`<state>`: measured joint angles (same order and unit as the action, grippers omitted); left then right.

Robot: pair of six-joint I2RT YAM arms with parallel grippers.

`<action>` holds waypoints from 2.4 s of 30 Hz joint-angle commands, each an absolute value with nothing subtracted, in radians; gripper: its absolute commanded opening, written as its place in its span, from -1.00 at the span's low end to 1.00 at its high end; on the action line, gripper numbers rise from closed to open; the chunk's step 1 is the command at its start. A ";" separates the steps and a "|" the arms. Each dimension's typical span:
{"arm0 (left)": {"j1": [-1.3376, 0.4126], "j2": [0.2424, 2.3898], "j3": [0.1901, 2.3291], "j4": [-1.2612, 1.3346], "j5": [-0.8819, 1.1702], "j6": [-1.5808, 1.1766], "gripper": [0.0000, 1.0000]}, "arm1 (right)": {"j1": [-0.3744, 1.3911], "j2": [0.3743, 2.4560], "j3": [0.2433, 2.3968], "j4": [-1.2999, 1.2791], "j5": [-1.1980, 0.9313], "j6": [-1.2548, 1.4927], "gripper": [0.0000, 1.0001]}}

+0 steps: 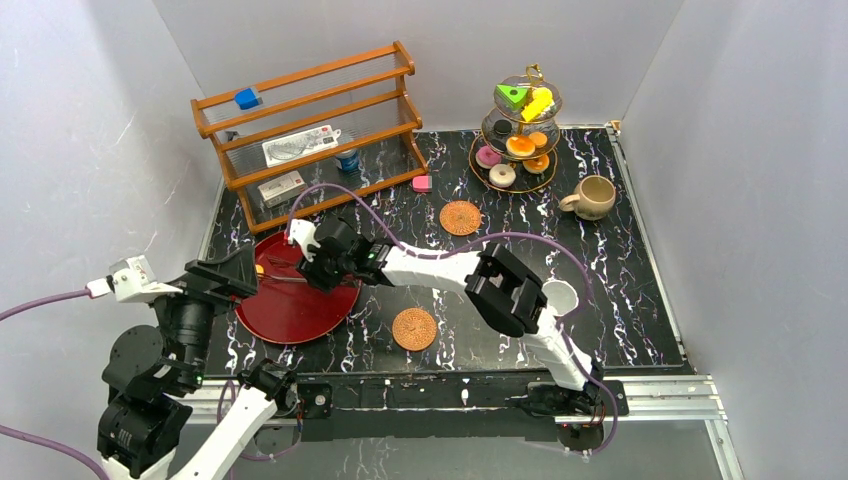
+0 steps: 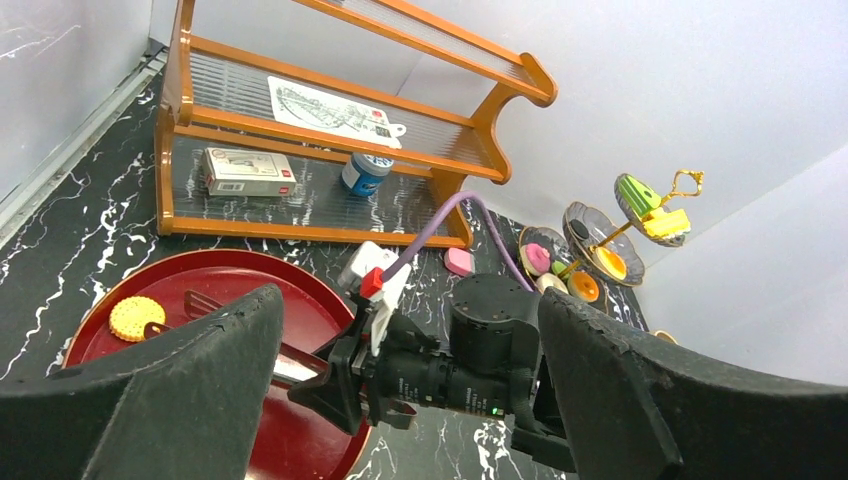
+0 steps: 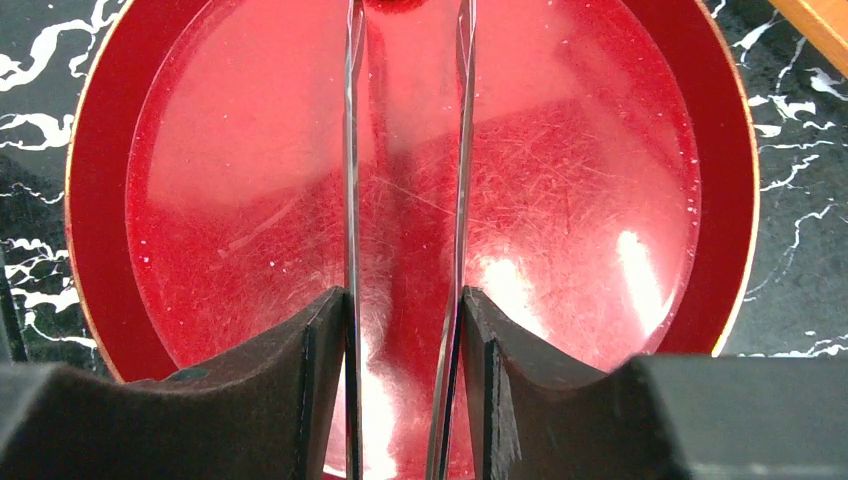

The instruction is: Serve the afternoon tea

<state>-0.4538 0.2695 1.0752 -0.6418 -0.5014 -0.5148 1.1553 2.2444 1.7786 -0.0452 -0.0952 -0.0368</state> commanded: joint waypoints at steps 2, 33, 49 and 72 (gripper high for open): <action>-0.457 0.257 1.103 -0.648 -0.531 -0.509 0.89 | 1.168 2.285 1.908 -0.081 -0.093 -0.068 0.07; -0.457 0.280 1.051 -0.627 -0.542 -0.428 0.88 | 1.180 2.276 1.997 -0.165 -0.027 0.035 -0.11; -0.457 0.287 1.002 -0.629 -0.521 -0.396 0.90 | 1.132 1.965 1.639 -0.143 0.068 0.169 -0.12; -0.457 0.474 0.801 -0.517 -0.461 -0.282 0.91 | 0.835 1.479 1.350 -0.341 0.214 0.268 -0.11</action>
<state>-0.4538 0.4324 0.8257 -0.5858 -0.4793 -0.3336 0.8745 1.5616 1.3567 -0.3107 0.1303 0.2581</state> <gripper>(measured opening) 0.955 0.453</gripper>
